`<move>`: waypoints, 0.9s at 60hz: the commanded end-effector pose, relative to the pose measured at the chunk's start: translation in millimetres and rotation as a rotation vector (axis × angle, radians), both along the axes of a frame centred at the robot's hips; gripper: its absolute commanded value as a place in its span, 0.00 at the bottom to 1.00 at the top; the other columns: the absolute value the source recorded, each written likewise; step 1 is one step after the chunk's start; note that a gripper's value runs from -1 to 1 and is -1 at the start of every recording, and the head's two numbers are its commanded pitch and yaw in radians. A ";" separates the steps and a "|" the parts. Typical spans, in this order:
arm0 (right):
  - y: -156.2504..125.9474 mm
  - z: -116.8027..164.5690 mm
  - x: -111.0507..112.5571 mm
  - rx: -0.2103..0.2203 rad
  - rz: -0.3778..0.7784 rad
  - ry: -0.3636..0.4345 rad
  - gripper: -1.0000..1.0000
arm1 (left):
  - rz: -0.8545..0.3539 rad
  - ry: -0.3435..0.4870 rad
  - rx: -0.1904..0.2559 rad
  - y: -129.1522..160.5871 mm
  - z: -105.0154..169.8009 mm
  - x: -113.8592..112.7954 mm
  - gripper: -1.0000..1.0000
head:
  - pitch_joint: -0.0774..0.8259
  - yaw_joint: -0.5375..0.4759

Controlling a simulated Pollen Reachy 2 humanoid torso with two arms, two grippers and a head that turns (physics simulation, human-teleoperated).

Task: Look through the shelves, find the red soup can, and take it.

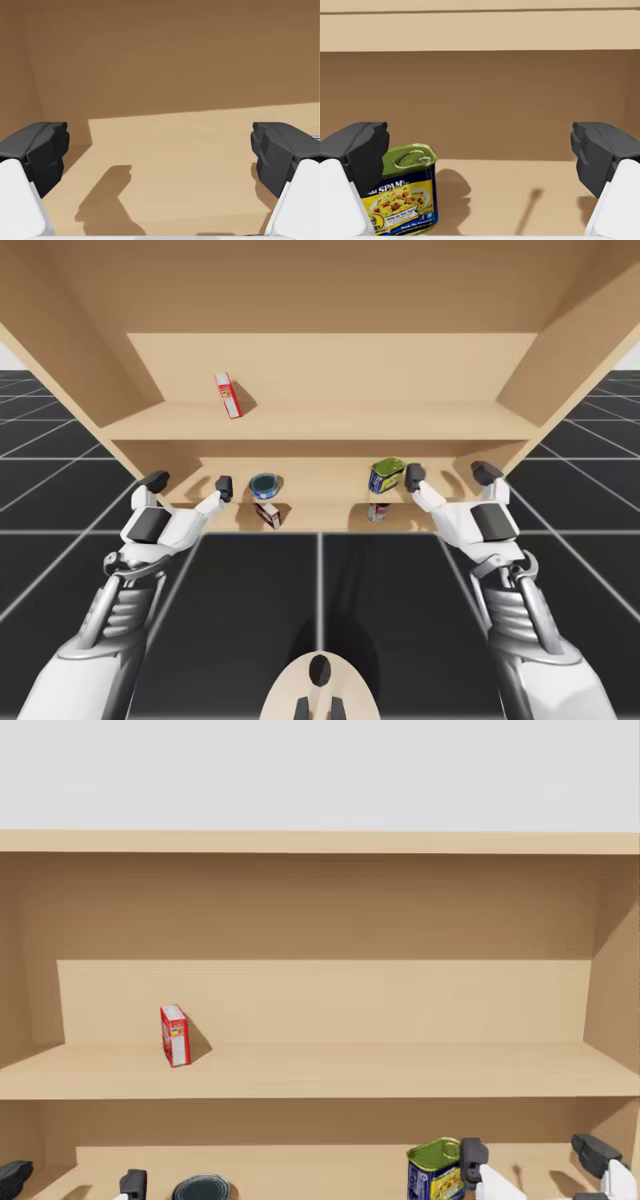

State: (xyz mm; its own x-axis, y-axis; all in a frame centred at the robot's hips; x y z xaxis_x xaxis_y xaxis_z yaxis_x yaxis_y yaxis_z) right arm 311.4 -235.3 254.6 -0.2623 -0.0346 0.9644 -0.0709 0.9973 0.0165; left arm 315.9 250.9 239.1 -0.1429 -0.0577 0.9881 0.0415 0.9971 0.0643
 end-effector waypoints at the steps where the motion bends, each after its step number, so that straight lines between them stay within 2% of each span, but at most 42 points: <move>1: 2.0 -1.7 -1.9 0.004 -0.050 -0.014 0.00 | 0.001 -0.001 0.002 0.0 -0.3 0.0 0.00 | 0.09 0.51; 6: 0.9 2.7 -2.4 0.010 -0.037 -0.029 0.00 | 0.002 -0.001 0.002 -0.1 -0.3 0.0 0.00 | 0.10 0.51; 10: 0.5 0.7 0.8 -0.017 -0.053 0.002 0.00 | 0.002 -0.001 0.002 0.0 -0.4 0.1 0.00 | 0.14 0.51; 13: 1.0 -0.5 2.1 -0.014 -0.060 0.003 0.00 | 0.004 -0.001 0.002 0.0 -0.5 0.4 0.00 | 0.19 0.51; 15: 1.4 0.2 2.8 -0.037 -0.074 0.014 0.00 | 0.004 -0.001 0.003 0.1 -0.4 0.4 0.00 | 0.22 0.51; 19: 1.3 1.6 2.7 -0.011 -0.077 0.015 0.00 | 0.002 -0.002 0.004 -0.4 -0.4 0.4 0.00 | 0.28 0.52; 23: 1.6 1.1 3.6 -0.026 -0.086 0.010 0.00 | 0.002 -0.003 0.012 -1.3 -0.8 0.7 0.00 | 0.34 0.52; 26: 2.1 0.7 4.0 -0.004 -0.064 0.035 0.00 | 0.005 -0.005 0.018 -1.4 -1.0 1.1 0.00 | 0.39 0.51; 31: 2.0 0.7 4.3 -0.021 -0.068 0.029 0.00 | 0.006 -0.005 0.022 -1.5 -1.2 1.3 0.00 | 0.45 0.50; 43: 3.6 -0.2 4.9 -0.034 -0.075 0.021 0.00 | 0.000 -0.006 0.023 -1.9 -1.3 1.1 0.00 | 0.63 0.40; 54: 6.5 0.3 3.6 -0.044 -0.080 0.016 0.00 | -0.011 -0.012 0.016 -2.0 0.0 0.2 0.00 | 0.72 0.34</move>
State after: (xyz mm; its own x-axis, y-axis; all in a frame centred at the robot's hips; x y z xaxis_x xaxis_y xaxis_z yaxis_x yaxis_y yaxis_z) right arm 315.8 -232.3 255.3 -0.2452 0.0266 0.9691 0.0059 0.9996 -0.0259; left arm 316.6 249.2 238.4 -0.1505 -0.0756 0.9857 0.0448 0.9955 0.0832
